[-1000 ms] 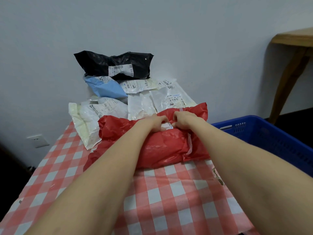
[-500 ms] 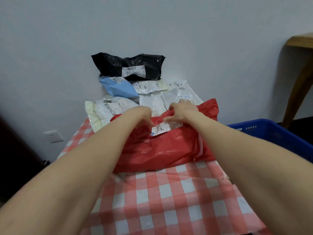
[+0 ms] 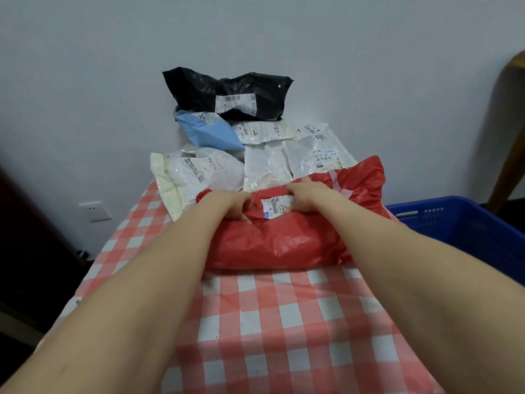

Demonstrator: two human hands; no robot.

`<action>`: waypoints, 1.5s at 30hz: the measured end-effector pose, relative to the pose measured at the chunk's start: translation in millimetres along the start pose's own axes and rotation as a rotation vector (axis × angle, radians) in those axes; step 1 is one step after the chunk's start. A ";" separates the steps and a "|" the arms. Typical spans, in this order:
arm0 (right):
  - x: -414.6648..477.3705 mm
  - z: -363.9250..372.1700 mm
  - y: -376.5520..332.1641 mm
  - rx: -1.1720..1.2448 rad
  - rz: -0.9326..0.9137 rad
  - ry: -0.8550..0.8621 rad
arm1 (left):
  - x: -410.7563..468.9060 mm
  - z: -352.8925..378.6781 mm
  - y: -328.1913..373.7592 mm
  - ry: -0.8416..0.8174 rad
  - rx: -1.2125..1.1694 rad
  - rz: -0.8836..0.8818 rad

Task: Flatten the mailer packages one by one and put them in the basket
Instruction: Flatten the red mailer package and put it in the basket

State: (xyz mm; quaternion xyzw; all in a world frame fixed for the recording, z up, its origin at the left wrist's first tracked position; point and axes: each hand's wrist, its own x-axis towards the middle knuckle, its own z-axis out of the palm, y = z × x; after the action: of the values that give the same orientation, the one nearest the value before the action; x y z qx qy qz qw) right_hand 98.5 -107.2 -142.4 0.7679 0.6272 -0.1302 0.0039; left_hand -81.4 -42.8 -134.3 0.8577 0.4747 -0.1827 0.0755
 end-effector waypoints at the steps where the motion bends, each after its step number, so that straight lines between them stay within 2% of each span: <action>1: 1.8 1.1 -1.0 -0.006 -0.005 0.009 | 2.4 2.7 -2.0 0.009 -0.004 0.016; 10: -7.8 -2.4 -3.4 0.007 -0.007 0.064 | -9.8 13.7 -0.4 0.171 0.025 0.013; 16: -49.9 -25.7 -5.4 -0.008 -0.021 0.259 | -49.2 -9.8 9.5 0.219 -0.129 -0.005; 18: -62.8 -33.5 -5.1 0.006 -0.031 0.171 | -62.1 -12.7 10.7 0.160 -0.140 -0.009; 21: -77.1 -35.3 -5.4 0.056 -0.065 -0.047 | -74.4 -9.5 10.9 0.015 -0.140 -0.013; 24: -81.9 -23.1 -13.3 -0.074 -0.060 -0.149 | -77.2 1.7 12.0 -0.043 -0.075 -0.024; 27: -74.0 -8.7 -19.6 -0.204 -0.027 -0.134 | -69.1 13.3 12.1 0.000 0.016 0.004; 37: -64.1 6.1 -21.3 -0.298 -0.088 -0.040 | -51.2 22.0 5.6 0.043 0.055 0.139; 42: -71.2 4.3 -19.5 -0.244 -0.085 -0.037 | -59.7 22.1 8.4 0.074 0.083 0.113; 45: -82.4 -6.9 -15.3 -0.124 -0.090 -0.012 | -72.8 14.9 9.7 0.110 -0.024 0.079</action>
State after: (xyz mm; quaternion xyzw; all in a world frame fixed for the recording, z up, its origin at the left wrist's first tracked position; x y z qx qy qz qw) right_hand 70.3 -182.0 -116.5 0.7364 0.6679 -0.0957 0.0493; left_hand -111.9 -109.8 -120.4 0.8836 0.4459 -0.1263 0.0667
